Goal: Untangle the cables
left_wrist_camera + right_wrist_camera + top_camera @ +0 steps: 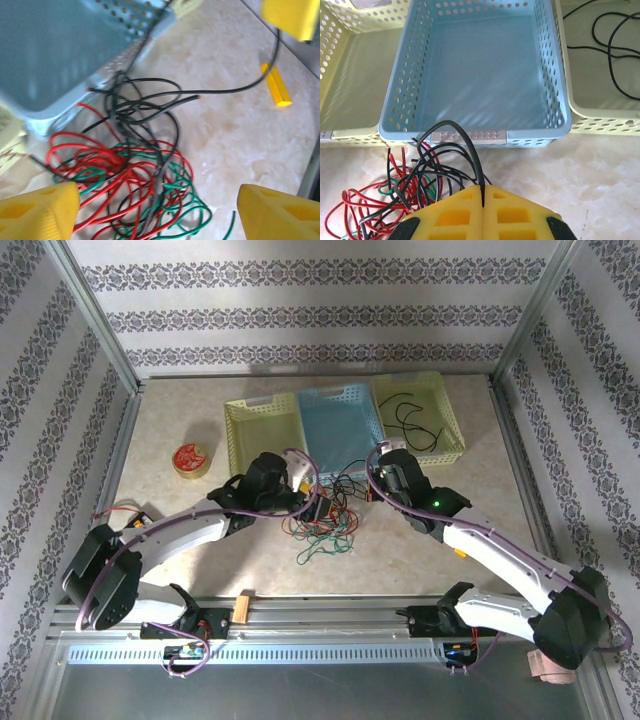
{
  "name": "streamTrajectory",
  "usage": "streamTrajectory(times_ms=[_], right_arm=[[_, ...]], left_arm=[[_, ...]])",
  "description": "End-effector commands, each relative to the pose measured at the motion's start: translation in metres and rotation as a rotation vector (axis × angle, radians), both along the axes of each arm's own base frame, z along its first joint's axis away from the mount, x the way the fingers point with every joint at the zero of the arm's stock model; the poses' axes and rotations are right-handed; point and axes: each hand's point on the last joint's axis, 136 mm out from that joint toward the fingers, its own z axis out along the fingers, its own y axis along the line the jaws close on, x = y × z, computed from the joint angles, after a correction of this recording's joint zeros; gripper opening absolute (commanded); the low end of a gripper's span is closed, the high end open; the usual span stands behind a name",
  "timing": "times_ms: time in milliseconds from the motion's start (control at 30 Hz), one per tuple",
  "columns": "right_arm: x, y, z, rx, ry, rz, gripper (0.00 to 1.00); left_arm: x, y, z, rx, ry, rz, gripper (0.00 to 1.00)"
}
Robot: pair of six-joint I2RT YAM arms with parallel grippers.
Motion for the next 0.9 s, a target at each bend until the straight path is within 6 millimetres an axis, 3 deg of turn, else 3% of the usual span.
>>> streamTrajectory(times_ms=[0, 67, 200, 233, 433, 533, 700, 867], right_arm=[[0.008, 0.002, 0.013, 0.066, 0.0, -0.018, 0.0], [0.009, 0.0, 0.016, 0.086, 0.005, -0.027, 0.0], [0.012, -0.005, 0.02, 0.108, -0.001, -0.05, 0.0], [0.013, -0.007, 0.021, 0.109, -0.005, -0.055, 0.0], [0.016, -0.028, 0.027, 0.112, -0.034, -0.151, 0.0], [0.016, -0.053, 0.026, 0.094, -0.055, -0.261, 0.0], [0.006, -0.112, 0.024, 0.036, -0.091, -0.506, 0.0], [-0.009, -0.156, 0.029, 0.007, -0.128, -0.683, 0.0]], left_arm=[[-0.002, -0.019, -0.01, 0.035, 0.0, -0.081, 0.77], [-0.001, -0.027, -0.018, 0.079, 0.0, -0.111, 0.64], [0.004, -0.038, -0.034, 0.122, 0.015, -0.147, 0.6], [0.007, -0.038, -0.038, 0.133, 0.017, -0.138, 0.56], [0.016, -0.026, -0.063, 0.207, 0.048, -0.053, 0.0], [0.018, -0.01, -0.068, 0.236, 0.031, 0.018, 0.0], [0.021, 0.024, -0.063, 0.266, -0.018, 0.169, 0.0], [0.015, 0.044, -0.077, 0.324, 0.013, 0.222, 0.0]])
